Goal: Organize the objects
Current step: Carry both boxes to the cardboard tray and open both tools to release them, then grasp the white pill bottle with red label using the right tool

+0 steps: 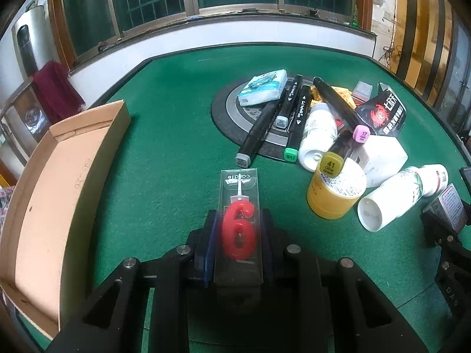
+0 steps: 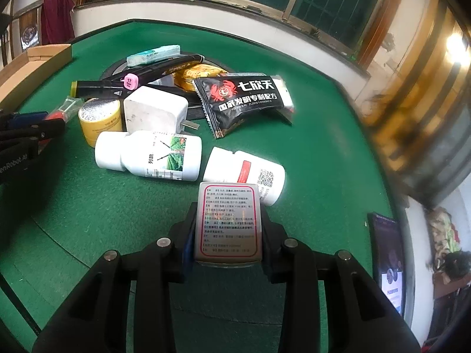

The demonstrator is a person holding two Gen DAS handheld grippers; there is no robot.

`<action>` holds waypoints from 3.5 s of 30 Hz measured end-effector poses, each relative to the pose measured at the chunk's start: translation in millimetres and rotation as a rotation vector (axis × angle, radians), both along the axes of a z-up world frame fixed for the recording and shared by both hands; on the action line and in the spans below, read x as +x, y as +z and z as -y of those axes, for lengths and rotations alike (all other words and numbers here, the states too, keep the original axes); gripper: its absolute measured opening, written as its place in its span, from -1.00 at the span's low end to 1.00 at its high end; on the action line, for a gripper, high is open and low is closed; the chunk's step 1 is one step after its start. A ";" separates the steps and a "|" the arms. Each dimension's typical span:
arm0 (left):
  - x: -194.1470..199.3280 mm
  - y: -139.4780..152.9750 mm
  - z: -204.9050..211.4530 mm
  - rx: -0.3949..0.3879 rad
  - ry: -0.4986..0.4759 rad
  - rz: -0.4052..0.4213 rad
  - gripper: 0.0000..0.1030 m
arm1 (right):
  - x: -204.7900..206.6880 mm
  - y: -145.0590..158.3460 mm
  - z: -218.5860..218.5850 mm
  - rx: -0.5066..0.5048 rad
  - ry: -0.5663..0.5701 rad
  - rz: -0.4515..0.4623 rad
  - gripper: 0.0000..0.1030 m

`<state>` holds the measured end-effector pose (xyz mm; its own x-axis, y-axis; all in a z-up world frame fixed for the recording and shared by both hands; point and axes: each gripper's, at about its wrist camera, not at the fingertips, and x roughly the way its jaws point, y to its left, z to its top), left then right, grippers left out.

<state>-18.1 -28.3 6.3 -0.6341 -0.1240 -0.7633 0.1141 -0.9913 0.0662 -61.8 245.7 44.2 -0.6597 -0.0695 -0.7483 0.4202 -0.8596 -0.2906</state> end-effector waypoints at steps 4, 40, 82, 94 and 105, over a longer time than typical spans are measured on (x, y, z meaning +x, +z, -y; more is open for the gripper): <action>-0.6 0.9 2.4 0.011 0.018 0.000 -0.54 | 0.9 0.5 1.6 0.006 -0.005 -0.004 -0.37; 62.2 80.4 122.1 0.093 0.189 -0.198 -0.54 | 18.3 83.9 87.0 -0.268 0.226 0.115 -0.36; 10.8 17.9 246.2 0.355 0.310 0.071 -0.43 | -85.2 1.5 383.8 -0.312 0.285 0.541 -0.03; 34.9 76.3 173.5 0.300 0.149 -0.092 -0.40 | -47.5 53.2 249.7 -0.601 0.340 0.560 -0.03; -35.8 62.0 50.9 0.170 -0.091 0.066 -0.40 | -82.2 68.7 -12.7 -0.674 0.097 0.263 0.14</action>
